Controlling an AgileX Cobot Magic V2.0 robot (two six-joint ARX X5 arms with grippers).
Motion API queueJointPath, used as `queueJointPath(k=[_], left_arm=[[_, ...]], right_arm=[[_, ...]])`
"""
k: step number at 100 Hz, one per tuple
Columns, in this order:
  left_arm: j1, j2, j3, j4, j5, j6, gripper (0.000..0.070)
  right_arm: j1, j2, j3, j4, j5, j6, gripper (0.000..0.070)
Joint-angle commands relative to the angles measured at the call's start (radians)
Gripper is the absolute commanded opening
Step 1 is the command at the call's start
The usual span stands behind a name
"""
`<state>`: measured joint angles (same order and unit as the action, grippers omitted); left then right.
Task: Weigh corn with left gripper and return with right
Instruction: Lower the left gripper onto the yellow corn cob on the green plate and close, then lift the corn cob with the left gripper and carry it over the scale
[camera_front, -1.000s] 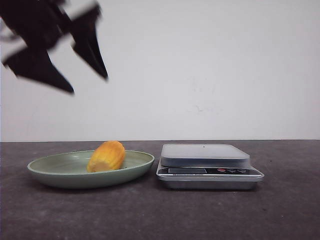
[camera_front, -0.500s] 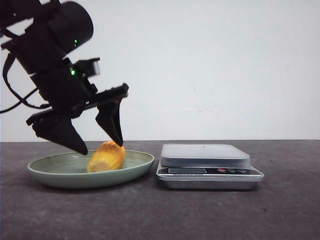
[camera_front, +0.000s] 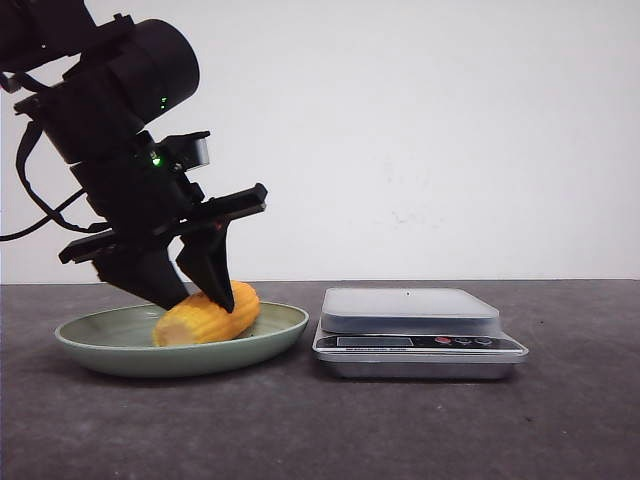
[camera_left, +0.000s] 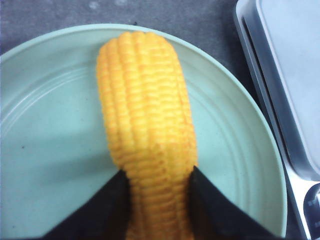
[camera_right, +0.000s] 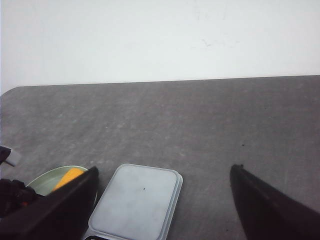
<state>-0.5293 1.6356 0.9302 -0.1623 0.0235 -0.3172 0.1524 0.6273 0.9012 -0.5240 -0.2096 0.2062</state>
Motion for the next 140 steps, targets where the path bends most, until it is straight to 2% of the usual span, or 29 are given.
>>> queueJointPath(k=[1,26,48,62,97,140], left_arm=[[-0.012,0.018,0.014,0.002,-0.002,-0.002,0.0010],[-0.029,-0.089,0.059,-0.013,-0.002,-0.028,0.0011],[-0.102,-0.143,0.249,-0.183,-0.004,-0.008,0.0011],[-0.161,-0.123,0.363,-0.215,-0.026,-0.009,0.0011],[-0.235,0.102,0.564,-0.262,-0.044,-0.040,0.0011],[-0.275,0.314,0.629,-0.222,-0.080,-0.047,0.0011]], right_arm=[[0.004,0.005,0.019,0.006,0.001,-0.010,0.0530],[0.004,0.005,0.019,0.005,0.001,-0.010,0.0530],[0.004,0.005,0.019,0.006,0.001,-0.009,0.0530],[0.004,0.005,0.019,0.006,0.000,-0.004,0.0530],[0.005,0.005,0.019,0.006,0.000,-0.004,0.0530],[0.004,0.005,0.019,0.003,0.000,-0.005,0.0530]])
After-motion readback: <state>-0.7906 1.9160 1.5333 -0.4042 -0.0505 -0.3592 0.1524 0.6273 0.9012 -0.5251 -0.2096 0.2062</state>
